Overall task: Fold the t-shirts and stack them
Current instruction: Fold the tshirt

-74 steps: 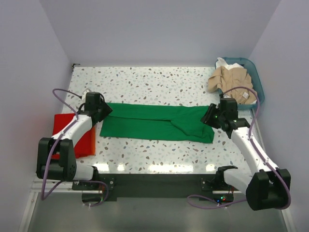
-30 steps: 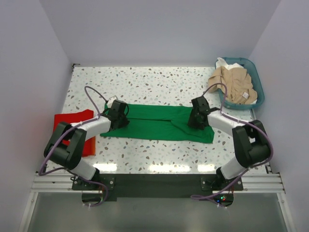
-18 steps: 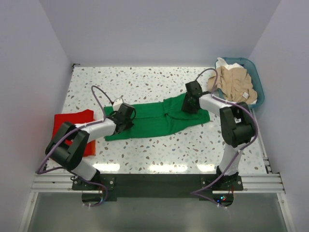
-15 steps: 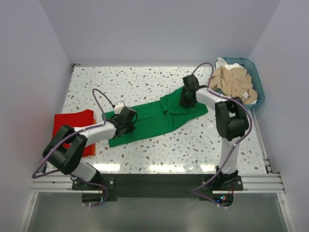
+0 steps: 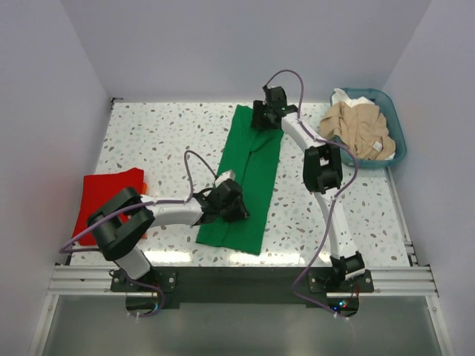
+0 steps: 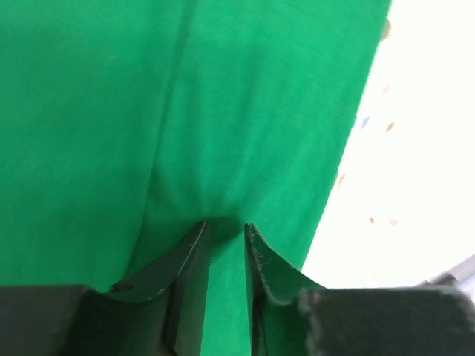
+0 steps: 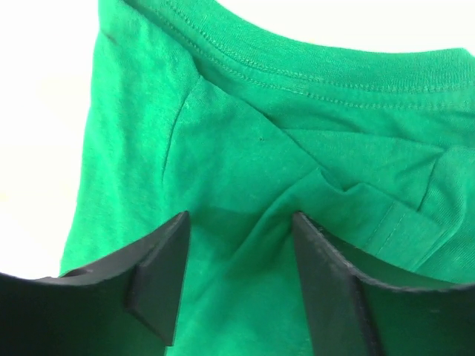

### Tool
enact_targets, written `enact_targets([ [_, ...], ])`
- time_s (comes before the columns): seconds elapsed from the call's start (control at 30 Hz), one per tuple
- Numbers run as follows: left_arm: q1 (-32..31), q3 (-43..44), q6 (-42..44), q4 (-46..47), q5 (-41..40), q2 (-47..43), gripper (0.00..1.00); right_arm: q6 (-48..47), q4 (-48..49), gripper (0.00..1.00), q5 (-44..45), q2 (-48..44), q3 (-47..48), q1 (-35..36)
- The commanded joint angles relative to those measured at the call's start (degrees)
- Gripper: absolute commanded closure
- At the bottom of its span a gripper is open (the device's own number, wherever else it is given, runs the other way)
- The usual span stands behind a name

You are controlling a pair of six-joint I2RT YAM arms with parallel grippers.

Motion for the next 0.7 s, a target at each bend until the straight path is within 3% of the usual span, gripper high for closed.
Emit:
enact_targets([
  [0.0,-0.68,4.51,3.91,2.3,7.25,4.65,0.67,-2.19,1.28,0.37,-6.04,3.8,1.15,0.13],
  [0.23,0.55,11.63,11.13,-2.88,6.12,0.7,0.61,-1.14,2.61,0.26,-6.13,-2.69,1.94,-0.04],
  [0.43,4.85,10.07,13.51,-10.0,0.5,-7.64,0.59,0.79,0.42,0.23,-4.02,-12.63,-2.36,-0.39],
  [0.53,7.84,6.73,13.68,-12.12,-0.56,-11.86,0.59,2.64,-0.91,0.24,-3.49,-19.83,-9.64,-0.39],
  [0.67,9.43,3.29,14.74,-14.84,-3.11,-15.38,0.61,6.33,1.64,0.3,-3.94,-30.72,-30.72,0.13],
])
